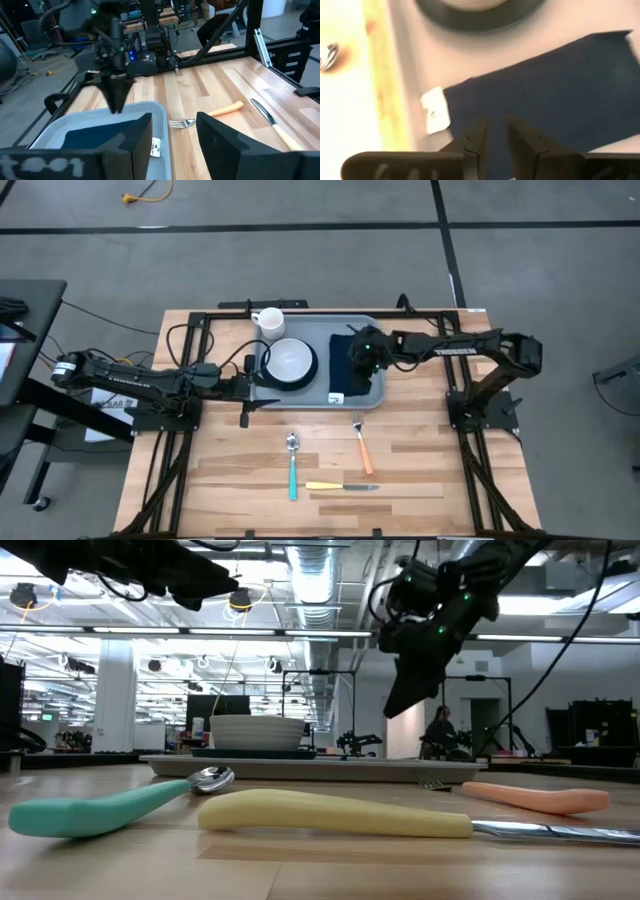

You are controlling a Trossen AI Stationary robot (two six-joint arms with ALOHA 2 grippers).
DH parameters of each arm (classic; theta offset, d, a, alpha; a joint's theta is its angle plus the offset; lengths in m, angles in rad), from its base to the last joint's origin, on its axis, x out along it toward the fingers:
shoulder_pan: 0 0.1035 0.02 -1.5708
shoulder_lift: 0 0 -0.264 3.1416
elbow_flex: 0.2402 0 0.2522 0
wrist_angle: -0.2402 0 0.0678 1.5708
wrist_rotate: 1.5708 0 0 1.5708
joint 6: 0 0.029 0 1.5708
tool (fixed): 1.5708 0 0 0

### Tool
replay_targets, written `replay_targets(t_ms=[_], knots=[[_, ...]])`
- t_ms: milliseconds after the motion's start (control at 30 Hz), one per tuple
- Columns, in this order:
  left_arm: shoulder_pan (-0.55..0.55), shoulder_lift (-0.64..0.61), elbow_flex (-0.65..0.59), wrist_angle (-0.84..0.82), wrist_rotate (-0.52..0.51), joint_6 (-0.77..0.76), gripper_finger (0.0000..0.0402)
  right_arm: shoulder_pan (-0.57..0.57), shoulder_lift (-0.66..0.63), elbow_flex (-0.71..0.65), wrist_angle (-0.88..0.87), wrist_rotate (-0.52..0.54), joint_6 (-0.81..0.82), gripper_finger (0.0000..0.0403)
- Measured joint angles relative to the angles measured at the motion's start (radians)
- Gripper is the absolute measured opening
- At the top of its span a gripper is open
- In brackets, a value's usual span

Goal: Set up tray
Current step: Put the orange fork on the blue napkin

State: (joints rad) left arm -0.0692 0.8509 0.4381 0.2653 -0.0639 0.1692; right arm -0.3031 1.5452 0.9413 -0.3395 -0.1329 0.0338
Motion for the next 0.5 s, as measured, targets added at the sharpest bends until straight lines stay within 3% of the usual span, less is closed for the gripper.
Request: replay_targets(t_ms=[333,500], knots=[[0.000,-0.006,0.000,-0.035,0.000,-0.026,0.0144,0.181,-0.044,0.000,-0.081,0.001,0.047,0.0102],[0.000,-0.039,0.009,-0.127,-0.001,-0.020,0.0144,0.280,-0.043,0.000,-0.084,0.004,0.207,0.0098]])
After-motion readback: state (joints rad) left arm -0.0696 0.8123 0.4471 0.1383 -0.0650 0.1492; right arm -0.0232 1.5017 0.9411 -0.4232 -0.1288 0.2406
